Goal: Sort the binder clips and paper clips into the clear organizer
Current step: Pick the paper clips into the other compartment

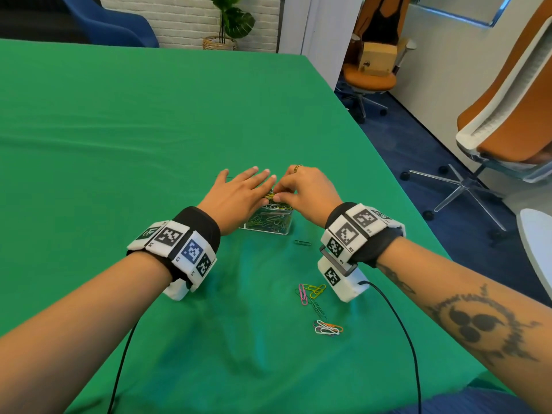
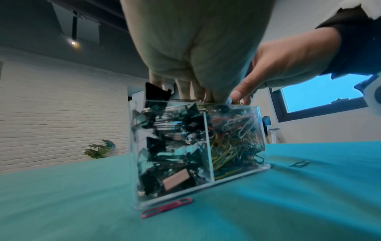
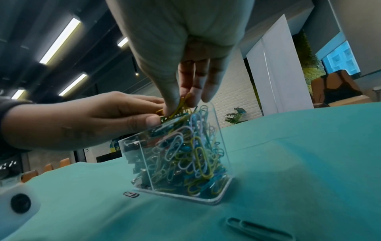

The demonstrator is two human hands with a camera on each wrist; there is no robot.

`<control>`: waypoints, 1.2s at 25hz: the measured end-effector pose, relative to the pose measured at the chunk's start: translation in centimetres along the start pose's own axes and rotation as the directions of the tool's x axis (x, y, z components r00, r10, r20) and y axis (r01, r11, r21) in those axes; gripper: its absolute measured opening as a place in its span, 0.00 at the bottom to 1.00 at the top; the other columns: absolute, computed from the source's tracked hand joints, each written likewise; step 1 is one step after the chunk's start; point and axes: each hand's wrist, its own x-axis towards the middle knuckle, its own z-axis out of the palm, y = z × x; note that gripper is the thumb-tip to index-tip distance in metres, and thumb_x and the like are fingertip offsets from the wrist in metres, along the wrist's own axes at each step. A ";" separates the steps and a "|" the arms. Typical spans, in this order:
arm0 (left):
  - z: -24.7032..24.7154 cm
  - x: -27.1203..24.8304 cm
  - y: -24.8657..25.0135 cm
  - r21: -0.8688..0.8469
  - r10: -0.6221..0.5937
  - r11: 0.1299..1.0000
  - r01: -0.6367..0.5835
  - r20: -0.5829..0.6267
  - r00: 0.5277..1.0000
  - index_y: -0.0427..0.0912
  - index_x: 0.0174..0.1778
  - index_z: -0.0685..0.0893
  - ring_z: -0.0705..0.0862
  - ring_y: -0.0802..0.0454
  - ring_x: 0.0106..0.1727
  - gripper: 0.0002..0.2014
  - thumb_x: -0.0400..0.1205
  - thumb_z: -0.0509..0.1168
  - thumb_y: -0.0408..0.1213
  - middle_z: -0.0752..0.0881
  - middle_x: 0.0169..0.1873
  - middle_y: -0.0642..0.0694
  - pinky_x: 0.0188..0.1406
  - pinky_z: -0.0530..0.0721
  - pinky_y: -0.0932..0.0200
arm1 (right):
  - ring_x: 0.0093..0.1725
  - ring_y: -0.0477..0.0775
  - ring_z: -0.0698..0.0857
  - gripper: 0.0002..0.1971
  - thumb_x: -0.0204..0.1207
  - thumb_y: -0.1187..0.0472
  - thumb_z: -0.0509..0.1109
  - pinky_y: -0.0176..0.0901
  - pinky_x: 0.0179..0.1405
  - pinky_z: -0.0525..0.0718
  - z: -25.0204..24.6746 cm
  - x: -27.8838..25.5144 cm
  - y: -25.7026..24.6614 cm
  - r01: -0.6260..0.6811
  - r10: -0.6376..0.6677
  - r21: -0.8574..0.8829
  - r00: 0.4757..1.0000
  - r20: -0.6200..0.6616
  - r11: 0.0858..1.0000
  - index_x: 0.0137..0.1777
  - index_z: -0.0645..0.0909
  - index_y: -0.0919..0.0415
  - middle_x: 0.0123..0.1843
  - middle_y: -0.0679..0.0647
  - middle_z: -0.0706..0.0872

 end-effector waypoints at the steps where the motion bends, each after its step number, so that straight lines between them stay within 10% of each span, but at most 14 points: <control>1: 0.0 0.0 0.0 -0.003 0.030 1.000 -0.030 -0.050 0.998 0.47 0.78 0.62 0.62 0.50 0.81 0.24 0.86 0.48 0.48 0.64 0.80 0.48 0.72 0.66 0.37 | 0.52 0.57 0.82 0.09 0.75 0.55 0.70 0.40 0.41 0.70 0.0 -0.1 0.0 -0.007 0.007 -0.023 1.000 -0.004 1.000 0.50 0.88 0.57 0.53 0.56 0.83; 4: 0.3 -0.2 -0.2 0.091 0.139 0.989 -0.120 -0.252 0.958 0.45 0.56 0.85 0.86 0.43 0.54 0.20 0.78 0.53 0.47 0.88 0.53 0.42 0.40 0.84 0.50 | 0.56 0.52 0.79 0.09 0.75 0.53 0.70 0.39 0.42 0.67 0.1 -0.3 0.0 -0.032 0.031 -0.034 0.999 -0.030 0.999 0.51 0.88 0.53 0.55 0.53 0.80; 8: 0.4 -0.3 0.2 -0.045 0.171 0.980 -0.194 -0.309 0.935 0.39 0.44 0.89 0.83 0.41 0.33 0.19 0.75 0.54 0.43 0.85 0.33 0.40 0.24 0.80 0.55 | 0.54 0.55 0.81 0.09 0.74 0.53 0.71 0.40 0.40 0.67 0.4 -0.3 0.1 -0.053 0.053 -0.031 0.999 0.003 0.998 0.51 0.89 0.54 0.49 0.53 0.78; 19: 0.8 0.0 0.0 -0.415 -0.034 0.905 -0.093 -0.289 0.957 0.40 0.59 0.86 0.78 0.36 0.51 0.14 0.79 0.66 0.36 0.82 0.47 0.34 0.50 0.74 0.50 | 0.53 0.56 0.82 0.13 0.78 0.54 0.67 0.40 0.44 0.72 0.0 -0.4 0.2 -0.038 0.040 -0.032 0.996 0.079 0.999 0.58 0.87 0.53 0.44 0.48 0.75; 30: 0.5 -0.4 0.3 -0.469 -0.060 0.877 -0.108 -0.331 0.942 0.37 0.59 0.86 0.79 0.38 0.53 0.16 0.77 0.68 0.40 0.82 0.47 0.34 0.52 0.74 0.51 | 0.39 0.51 0.77 0.18 0.70 0.69 0.65 0.47 0.52 0.81 0.2 -1.8 1.2 -0.031 0.038 0.119 0.998 -0.059 0.992 0.60 0.84 0.59 0.46 0.53 0.78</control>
